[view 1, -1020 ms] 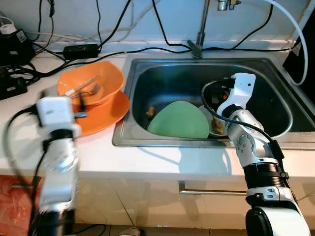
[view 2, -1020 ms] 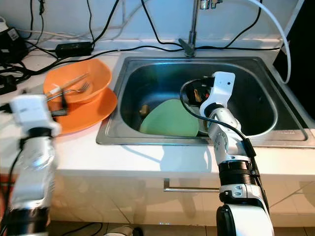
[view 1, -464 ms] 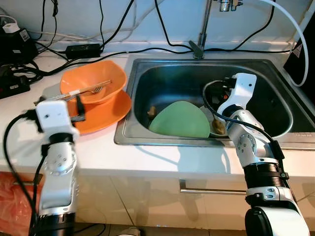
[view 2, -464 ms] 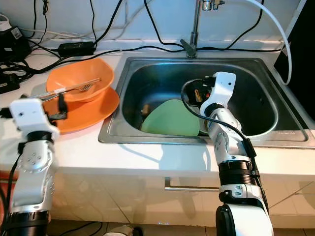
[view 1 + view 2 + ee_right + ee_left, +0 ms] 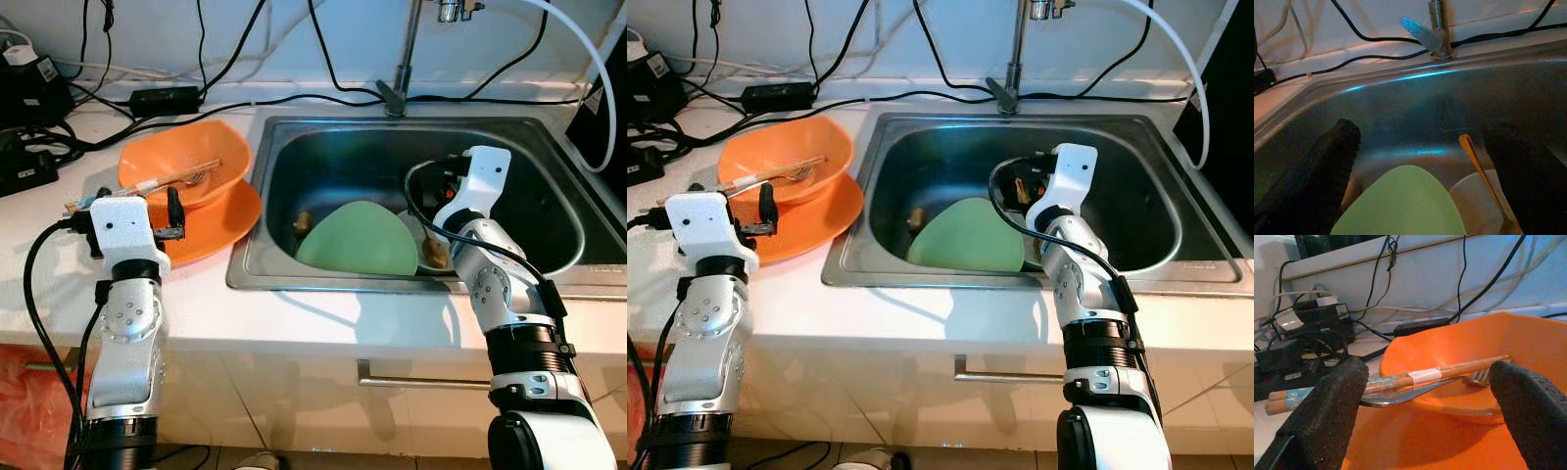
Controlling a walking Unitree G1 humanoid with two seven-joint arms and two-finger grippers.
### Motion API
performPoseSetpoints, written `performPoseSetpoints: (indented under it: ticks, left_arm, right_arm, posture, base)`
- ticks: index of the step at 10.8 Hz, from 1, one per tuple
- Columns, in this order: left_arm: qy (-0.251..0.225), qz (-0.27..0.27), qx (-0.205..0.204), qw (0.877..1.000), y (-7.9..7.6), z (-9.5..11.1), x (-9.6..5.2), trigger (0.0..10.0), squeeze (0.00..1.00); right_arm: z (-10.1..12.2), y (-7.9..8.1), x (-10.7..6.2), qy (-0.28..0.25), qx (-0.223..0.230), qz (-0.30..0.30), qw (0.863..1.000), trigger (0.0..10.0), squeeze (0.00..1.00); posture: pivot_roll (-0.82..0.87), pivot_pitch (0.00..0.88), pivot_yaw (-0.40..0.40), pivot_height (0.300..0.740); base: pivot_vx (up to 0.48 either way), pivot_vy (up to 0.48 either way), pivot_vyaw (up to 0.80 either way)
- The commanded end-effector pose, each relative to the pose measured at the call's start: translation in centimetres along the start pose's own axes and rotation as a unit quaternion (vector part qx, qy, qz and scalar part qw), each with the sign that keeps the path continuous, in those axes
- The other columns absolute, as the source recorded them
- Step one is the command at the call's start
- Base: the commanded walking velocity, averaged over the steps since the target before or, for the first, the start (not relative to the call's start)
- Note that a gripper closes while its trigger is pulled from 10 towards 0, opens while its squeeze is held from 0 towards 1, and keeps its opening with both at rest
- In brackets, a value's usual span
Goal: Kitchen organization
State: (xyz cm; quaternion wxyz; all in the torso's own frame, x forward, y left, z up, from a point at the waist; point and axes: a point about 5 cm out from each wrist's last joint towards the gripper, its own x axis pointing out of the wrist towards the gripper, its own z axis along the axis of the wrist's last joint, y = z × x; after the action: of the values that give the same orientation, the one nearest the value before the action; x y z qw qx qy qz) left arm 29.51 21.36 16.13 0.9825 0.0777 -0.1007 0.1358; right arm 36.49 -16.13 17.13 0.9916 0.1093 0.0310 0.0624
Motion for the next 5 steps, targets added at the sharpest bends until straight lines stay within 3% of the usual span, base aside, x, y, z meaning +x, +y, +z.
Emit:
performPoseSetpoints:
  ticks: [1,3,5]
  left_arm:
    - [0.005,0.006,-0.001,1.0,0.3,-0.2,0.1,10.0,0.0]
    - [0.014,0.019,-0.002,1.0,0.8,-0.7,0.0,10.0,0.0]
    - [0.009,0.025,0.0,1.0,1.1,-0.3,0.3,10.0,0.0]
  right_arm:
    - [0.4,0.2,0.0,-0.004,0.003,0.006,1.0,10.0,0.0]
    - [0.0,0.8,-0.4,0.014,0.008,0.054,0.998,10.0,0.0]
    - [-0.7,2.4,-2.1,0.045,-0.008,0.176,0.983,10.0,0.0]
  posture:
    - [0.16,0.025,0.05,0.74]
    - [0.16,0.026,0.051,0.74]
    - [0.16,0.028,0.053,0.74]
  base:
    - [0.0,0.0,0.0]
    - [0.0,0.0,0.0]
    - [0.0,0.0,0.0]
